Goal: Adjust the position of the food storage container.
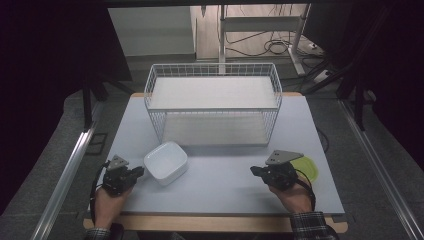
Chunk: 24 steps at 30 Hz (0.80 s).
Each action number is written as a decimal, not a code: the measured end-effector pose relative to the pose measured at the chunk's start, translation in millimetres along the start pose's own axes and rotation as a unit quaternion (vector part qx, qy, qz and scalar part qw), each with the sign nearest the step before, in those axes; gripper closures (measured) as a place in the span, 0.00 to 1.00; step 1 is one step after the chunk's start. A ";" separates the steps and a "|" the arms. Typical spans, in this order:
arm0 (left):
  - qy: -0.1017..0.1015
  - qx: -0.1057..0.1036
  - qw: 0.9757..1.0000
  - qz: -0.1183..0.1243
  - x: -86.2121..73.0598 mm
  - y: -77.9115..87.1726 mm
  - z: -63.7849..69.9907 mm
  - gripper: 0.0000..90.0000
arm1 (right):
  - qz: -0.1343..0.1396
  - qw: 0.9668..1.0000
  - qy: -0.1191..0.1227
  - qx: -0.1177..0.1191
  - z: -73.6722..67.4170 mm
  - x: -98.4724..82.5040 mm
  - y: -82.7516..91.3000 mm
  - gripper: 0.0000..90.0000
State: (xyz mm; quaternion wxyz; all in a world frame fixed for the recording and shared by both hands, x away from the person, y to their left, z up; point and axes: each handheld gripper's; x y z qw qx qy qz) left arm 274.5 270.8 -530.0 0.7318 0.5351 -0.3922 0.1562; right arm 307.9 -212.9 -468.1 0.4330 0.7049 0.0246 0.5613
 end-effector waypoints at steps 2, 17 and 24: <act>-0.006 0.006 1.000 -0.008 2.5 -5.4 0.5 0.93 | -0.008 1.000 0.004 0.007 -2.9 3.0 -4.6 1.00; -0.024 -0.006 1.000 -0.004 36.9 -43.1 6.9 0.92 | -0.020 1.000 -0.002 0.023 -0.1 19.7 -34.4 1.00; -0.040 -0.045 0.998 -0.004 49.5 -59.7 24.9 0.90 | -0.001 0.999 -0.022 0.026 7.8 20.5 -46.9 1.00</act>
Point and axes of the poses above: each handheld gripper's, and its own axes: y roughly backward along the jaws, x roughly out of its top, z roughly to its right, and after that the axes turned 1 degree about -y, right-handed
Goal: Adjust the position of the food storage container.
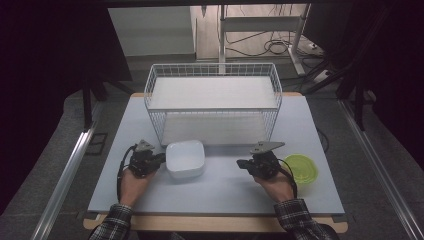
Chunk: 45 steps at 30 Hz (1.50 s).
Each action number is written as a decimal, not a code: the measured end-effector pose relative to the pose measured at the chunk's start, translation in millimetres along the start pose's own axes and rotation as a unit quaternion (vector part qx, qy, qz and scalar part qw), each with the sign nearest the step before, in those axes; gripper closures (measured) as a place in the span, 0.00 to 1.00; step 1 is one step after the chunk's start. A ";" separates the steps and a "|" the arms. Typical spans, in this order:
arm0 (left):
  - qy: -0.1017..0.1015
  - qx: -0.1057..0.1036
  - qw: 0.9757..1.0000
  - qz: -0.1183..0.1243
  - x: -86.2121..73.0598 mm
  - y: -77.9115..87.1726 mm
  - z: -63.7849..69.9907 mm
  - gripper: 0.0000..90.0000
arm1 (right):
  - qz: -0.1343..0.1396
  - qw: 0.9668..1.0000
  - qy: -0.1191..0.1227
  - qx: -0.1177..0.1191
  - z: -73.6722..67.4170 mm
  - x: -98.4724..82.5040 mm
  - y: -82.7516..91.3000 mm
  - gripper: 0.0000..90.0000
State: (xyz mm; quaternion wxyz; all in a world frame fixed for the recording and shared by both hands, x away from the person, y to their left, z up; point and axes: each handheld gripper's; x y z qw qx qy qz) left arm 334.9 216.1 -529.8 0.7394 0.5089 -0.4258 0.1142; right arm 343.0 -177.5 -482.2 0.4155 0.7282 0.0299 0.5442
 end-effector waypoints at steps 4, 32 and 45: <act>-0.004 -0.019 1.000 0.002 5.4 -8.1 9.2 0.90 | -0.009 1.000 -0.002 -0.003 0.6 1.7 -4.7 1.00; -0.035 -0.090 0.995 -0.007 14.9 -28.2 64.2 1.00 | -0.035 0.999 -0.030 -0.018 -4.1 -1.3 -32.3 1.00; -0.051 -0.105 0.993 -0.023 4.0 -18.1 88.4 1.00 | -0.028 0.998 -0.042 -0.024 -16.9 -17.2 -8.2 1.00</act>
Point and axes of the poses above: each handheld gripper's, and its own axes: y roughly backward along the jaws, x roughly out of its top, z roughly to its right, and after that the axes turned 1 degree about -y, right-handed
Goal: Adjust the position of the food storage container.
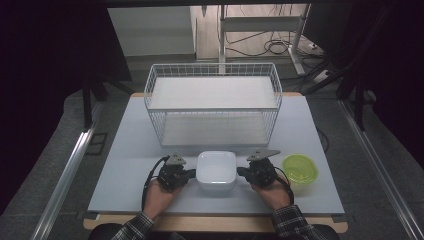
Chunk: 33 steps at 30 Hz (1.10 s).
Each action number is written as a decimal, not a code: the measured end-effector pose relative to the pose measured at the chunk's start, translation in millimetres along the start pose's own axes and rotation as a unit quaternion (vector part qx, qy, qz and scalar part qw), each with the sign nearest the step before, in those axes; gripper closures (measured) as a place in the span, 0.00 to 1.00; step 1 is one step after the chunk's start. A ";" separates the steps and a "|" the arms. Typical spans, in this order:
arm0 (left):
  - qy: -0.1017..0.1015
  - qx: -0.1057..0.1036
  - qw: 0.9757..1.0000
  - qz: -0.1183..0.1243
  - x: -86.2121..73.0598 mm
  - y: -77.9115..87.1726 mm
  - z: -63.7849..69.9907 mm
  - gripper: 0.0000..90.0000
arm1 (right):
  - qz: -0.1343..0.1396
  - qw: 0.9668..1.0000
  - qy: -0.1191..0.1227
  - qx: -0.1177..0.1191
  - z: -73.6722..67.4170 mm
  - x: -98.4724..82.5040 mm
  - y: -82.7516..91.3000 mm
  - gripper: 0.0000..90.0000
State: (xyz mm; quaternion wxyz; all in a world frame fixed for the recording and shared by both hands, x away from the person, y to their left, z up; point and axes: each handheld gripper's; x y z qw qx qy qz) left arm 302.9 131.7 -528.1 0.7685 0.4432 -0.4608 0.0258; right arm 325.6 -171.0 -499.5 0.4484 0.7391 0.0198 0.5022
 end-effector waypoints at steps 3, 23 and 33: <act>-0.001 -0.002 1.000 0.001 -0.6 0.5 3.6 1.00 | -0.007 1.000 0.001 -0.006 -2.1 -2.9 0.5 1.00; -0.035 0.033 0.999 0.022 -14.7 42.1 -3.9 0.43 | 0.014 0.998 0.037 -0.050 -8.4 -7.0 27.1 0.78; -0.041 0.036 0.998 0.041 -32.9 48.6 -2.9 0.16 | 0.045 0.998 0.007 -0.035 -3.5 -18.8 45.1 0.43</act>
Point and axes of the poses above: each handheld gripper's, and its own axes: y roughly backward along the jaws, x roughly out of its top, z roughly to its right, and after that the axes turned 1 degree about -y, right-handed
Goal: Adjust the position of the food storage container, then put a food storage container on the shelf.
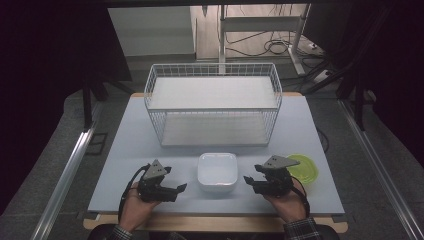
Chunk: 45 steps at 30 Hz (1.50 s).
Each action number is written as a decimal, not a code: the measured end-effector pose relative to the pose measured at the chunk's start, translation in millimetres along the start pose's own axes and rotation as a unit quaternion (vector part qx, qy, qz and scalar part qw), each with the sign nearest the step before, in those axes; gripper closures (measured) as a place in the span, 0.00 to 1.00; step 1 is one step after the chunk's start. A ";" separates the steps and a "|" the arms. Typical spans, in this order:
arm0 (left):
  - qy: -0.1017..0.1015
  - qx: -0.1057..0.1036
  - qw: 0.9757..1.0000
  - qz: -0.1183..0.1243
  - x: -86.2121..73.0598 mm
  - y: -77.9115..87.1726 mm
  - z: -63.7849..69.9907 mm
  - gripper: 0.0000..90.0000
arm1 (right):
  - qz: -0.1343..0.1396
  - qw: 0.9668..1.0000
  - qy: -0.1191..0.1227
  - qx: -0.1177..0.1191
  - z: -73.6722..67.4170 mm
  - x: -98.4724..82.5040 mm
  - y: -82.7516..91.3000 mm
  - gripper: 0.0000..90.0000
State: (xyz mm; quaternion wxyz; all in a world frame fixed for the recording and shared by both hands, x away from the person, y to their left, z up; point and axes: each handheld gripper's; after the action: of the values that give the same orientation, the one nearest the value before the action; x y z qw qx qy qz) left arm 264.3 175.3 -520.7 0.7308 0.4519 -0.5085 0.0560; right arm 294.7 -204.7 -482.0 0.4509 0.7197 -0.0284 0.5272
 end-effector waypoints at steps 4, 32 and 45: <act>-0.012 -0.004 1.000 0.002 0.0 -1.5 1.3 0.12 | 0.009 1.000 -0.010 0.010 3.2 -3.2 1.9 0.32; 0.031 -0.119 0.992 0.002 37.3 -23.7 0.2 0.07 | 0.001 0.995 -0.063 0.071 4.6 12.4 -21.5 0.08; 0.041 -0.168 0.985 -0.019 52.1 -53.9 -13.0 0.13 | -0.037 0.989 -0.083 0.119 5.5 23.6 -41.5 0.31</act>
State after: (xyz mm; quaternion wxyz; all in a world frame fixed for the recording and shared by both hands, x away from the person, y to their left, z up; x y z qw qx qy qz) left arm 327.3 133.4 -512.9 0.8174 0.3298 -0.4716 -0.0257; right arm 330.6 -173.6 -489.3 0.3776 0.8099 0.0235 0.4483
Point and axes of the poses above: each handheld gripper's, and its own axes: y roughly backward along the jaws, x roughly out of its top, z roughly to its right, and after that the axes turned 1 degree about -y, right-handed
